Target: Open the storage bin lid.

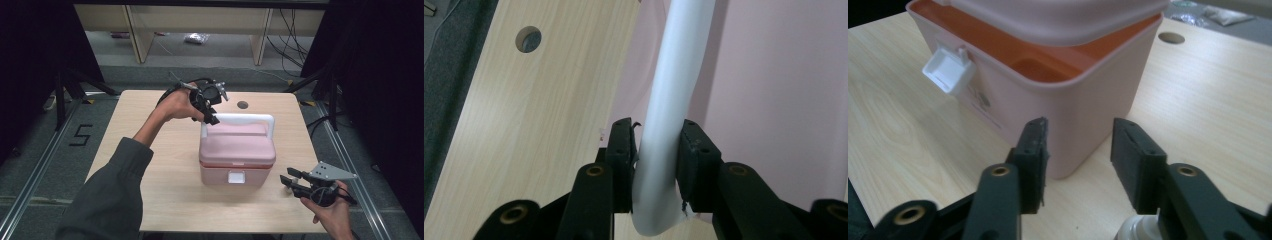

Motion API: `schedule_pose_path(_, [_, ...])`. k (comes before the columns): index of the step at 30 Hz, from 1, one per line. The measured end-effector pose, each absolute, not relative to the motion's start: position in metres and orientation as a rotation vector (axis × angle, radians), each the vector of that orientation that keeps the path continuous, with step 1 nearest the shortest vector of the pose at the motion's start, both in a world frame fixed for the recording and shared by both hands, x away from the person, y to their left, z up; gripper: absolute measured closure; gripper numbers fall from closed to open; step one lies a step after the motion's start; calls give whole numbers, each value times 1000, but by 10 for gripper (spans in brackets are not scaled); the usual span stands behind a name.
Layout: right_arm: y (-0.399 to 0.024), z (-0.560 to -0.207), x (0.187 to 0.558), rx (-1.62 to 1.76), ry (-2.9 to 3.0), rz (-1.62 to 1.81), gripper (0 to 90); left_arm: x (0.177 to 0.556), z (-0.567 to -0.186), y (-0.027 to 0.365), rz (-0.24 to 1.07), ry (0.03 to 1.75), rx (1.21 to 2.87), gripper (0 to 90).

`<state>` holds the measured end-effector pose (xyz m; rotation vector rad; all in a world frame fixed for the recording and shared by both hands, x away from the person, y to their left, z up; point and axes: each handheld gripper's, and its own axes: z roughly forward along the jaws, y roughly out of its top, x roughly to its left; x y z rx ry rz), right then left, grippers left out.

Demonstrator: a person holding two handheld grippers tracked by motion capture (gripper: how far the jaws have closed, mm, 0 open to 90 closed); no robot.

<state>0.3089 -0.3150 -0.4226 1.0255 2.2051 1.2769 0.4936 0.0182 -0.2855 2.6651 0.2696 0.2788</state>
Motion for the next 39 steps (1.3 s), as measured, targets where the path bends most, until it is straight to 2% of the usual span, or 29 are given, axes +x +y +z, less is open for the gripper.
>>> schedule_pose_path(3, [-313,-417,310,980,2174,1306,706,495,-284,18,281,268,2673,701])
schedule_pose_path(4, [-312,-414,312,938,2182,1321,758,494,-283,17,280,278,2671,702])
schedule_pose_path(10, [-306,-411,321,901,2165,1377,859,497,-280,19,280,273,2662,701])
schedule_pose_path(16, [-300,-411,335,899,2168,1419,899,498,-279,19,277,282,2657,701])
schedule_pose_path(20, [-295,-413,354,881,2185,1423,900,498,-279,20,279,286,2652,699])
schedule_pose_path(29, [-292,-414,371,847,2153,1488,900,499,-278,23,295,320,2628,692])
schedule_pose_path(31, [-294,-412,371,844,2167,1494,900,500,-279,25,299,384,2602,638])
schedule_pose_path(33, [-294,-411,371,832,2148,1497,900,500,-278,27,315,391,2596,621])
schedule_pose_path(34, [-295,-409,370,828,2164,1492,900,499,-278,28,343,440,2565,561])
schedule_pose_path(35, [-295,-409,370,828,2164,1492,900,499,-278,28,343,440,2565,538])
schedule_pose_path(36, [-295,-410,371,826,2152,1510,900,499,-278,29,353,446,2558,538])
schedule_pose_path(39, [-294,-410,371,841,2155,1515,900,496,-271,37,363,511,2489,384])
